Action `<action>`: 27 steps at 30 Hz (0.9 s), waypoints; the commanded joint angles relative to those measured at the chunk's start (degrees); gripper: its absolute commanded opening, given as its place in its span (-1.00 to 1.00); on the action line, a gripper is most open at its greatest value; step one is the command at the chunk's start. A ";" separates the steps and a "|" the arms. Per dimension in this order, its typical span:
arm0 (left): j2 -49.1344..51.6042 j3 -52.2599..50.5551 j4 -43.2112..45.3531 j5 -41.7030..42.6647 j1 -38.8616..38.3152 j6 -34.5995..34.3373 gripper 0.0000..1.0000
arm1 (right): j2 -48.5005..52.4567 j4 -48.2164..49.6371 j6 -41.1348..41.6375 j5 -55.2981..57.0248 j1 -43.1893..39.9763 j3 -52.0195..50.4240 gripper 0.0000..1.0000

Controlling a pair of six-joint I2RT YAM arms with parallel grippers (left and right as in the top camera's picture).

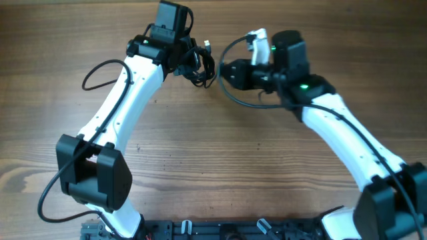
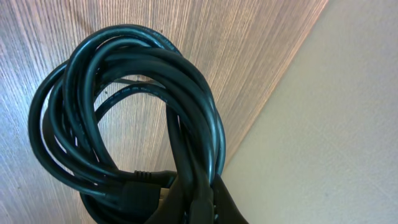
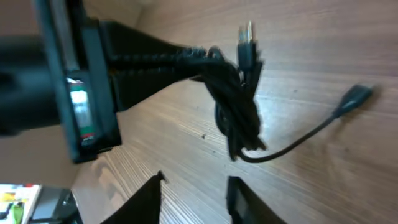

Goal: Untangle cables

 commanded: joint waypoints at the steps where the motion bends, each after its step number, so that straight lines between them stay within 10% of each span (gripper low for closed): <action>1: -0.17 0.37 0.15 1.68 0.50 -9.01 -0.92 | 3.54 2.05 6.80 5.86 3.98 0.59 -0.22; 15: -0.17 0.37 -0.48 3.63 0.50 -9.01 -0.92 | 7.98 6.23 15.17 29.33 9.94 0.59 0.02; 27: -0.17 0.37 -4.07 11.21 0.44 -8.74 -0.92 | 12.79 9.77 16.74 33.66 9.27 0.59 -0.19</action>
